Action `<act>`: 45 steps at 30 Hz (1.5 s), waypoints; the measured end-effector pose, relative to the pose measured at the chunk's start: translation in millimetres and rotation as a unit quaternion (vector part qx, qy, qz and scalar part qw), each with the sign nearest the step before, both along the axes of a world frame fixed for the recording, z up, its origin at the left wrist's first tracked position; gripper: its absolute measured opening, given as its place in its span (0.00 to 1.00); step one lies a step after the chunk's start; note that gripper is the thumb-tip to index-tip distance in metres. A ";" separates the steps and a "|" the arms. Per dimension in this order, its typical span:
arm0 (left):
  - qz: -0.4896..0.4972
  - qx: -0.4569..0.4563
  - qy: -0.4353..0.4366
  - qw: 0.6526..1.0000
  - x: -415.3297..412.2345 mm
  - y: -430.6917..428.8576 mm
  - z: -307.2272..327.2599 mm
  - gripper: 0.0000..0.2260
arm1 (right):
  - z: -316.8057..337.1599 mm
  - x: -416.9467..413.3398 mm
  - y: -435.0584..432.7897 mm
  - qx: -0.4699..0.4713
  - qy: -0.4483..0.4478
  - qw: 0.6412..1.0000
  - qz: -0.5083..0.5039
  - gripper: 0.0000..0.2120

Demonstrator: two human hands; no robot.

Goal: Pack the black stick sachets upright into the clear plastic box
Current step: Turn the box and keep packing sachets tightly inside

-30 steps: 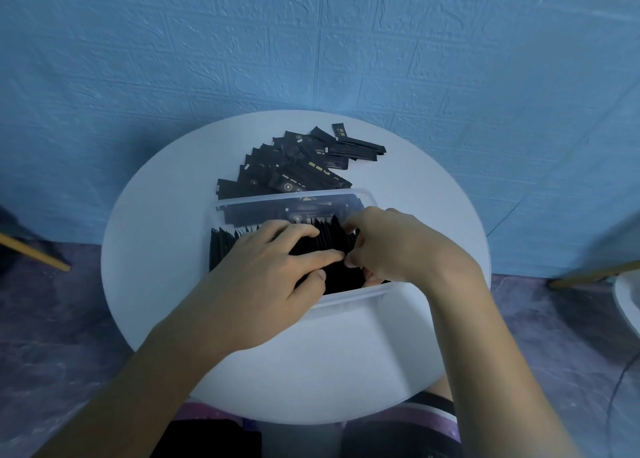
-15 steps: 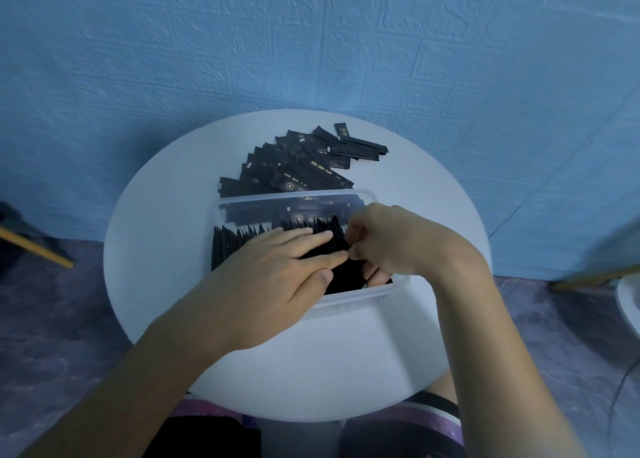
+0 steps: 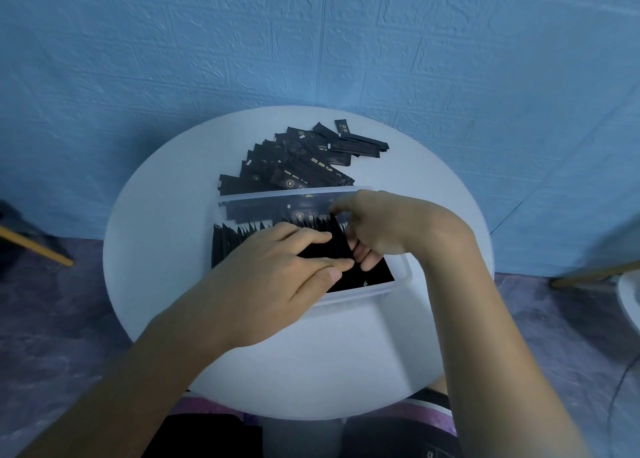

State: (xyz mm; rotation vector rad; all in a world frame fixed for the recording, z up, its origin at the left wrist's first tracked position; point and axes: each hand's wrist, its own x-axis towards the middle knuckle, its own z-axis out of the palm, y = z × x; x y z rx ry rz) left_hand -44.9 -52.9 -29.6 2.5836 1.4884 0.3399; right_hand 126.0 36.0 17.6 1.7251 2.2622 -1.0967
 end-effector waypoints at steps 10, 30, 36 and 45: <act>-0.003 0.010 -0.008 1.000 -2.9 -4.9 -3.2 0.22 | 0.7 5.3 6.0 -0.015 -0.026 0.998 0.056 0.28; 0.015 0.026 -0.012 0.999 -7.8 -7.7 -5.3 0.20 | -12.1 17.3 55.9 0.158 0.349 0.921 -0.076 0.04; 0.022 0.022 -0.023 0.999 -7.1 -7.6 -5.2 0.19 | -61.7 18.5 88.5 0.142 0.255 0.956 -0.010 0.23; 0.024 0.015 -0.026 0.999 -7.0 -7.8 -5.0 0.20 | -85.1 27.4 87.4 0.201 0.166 0.965 0.033 0.24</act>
